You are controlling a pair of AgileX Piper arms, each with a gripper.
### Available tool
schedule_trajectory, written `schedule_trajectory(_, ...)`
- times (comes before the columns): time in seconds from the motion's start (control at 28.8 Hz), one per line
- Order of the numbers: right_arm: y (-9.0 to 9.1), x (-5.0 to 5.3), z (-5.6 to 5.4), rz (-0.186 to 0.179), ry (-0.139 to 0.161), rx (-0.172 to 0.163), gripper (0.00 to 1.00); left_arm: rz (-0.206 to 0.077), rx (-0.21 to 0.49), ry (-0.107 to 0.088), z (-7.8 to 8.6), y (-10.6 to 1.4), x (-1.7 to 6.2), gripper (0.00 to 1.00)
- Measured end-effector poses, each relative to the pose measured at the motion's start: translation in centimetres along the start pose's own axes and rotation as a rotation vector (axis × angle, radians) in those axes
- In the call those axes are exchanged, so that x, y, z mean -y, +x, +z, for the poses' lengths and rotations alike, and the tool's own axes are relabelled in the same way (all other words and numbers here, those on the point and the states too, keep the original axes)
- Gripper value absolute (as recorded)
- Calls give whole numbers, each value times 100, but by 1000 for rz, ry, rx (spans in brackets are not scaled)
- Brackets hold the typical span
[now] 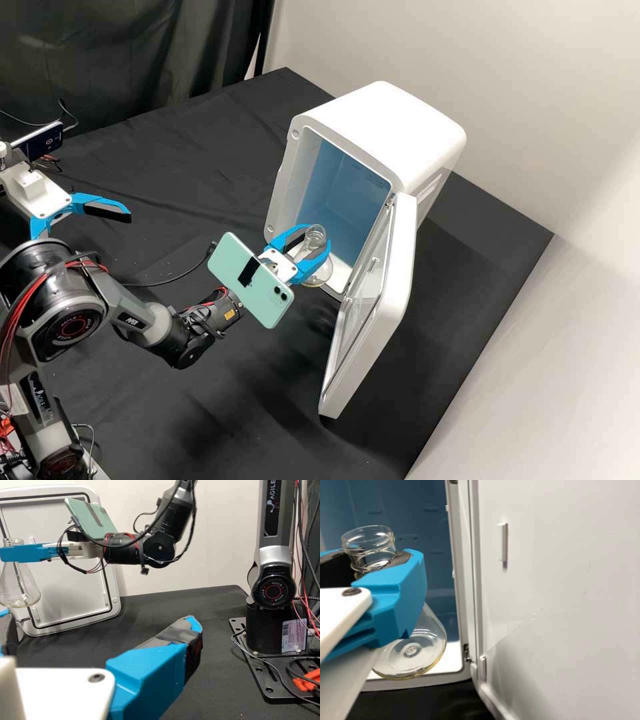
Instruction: Place the flask in the incubator
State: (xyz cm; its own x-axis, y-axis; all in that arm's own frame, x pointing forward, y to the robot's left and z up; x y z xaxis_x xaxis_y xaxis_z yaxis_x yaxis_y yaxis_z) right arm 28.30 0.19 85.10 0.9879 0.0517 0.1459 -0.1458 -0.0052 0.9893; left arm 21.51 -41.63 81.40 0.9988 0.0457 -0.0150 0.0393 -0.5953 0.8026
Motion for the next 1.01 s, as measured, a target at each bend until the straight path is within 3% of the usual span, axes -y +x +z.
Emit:
schedule_trajectory(0.1,89,12,5,12,6,2,0,0,0,0,0,0,0,100)
schedule_trajectory(0.49,372,25,-38,49,-19,-22,0,0,0,0,0,0,0,100)
schedule_trajectory(0.76,550,72,-50,28,-21,-8,0,0,1,0,2,0,0,100)
schedule_trajectory(1.01,742,113,-107,18,-36,-16,0,0,1,0,2,0,0,100)
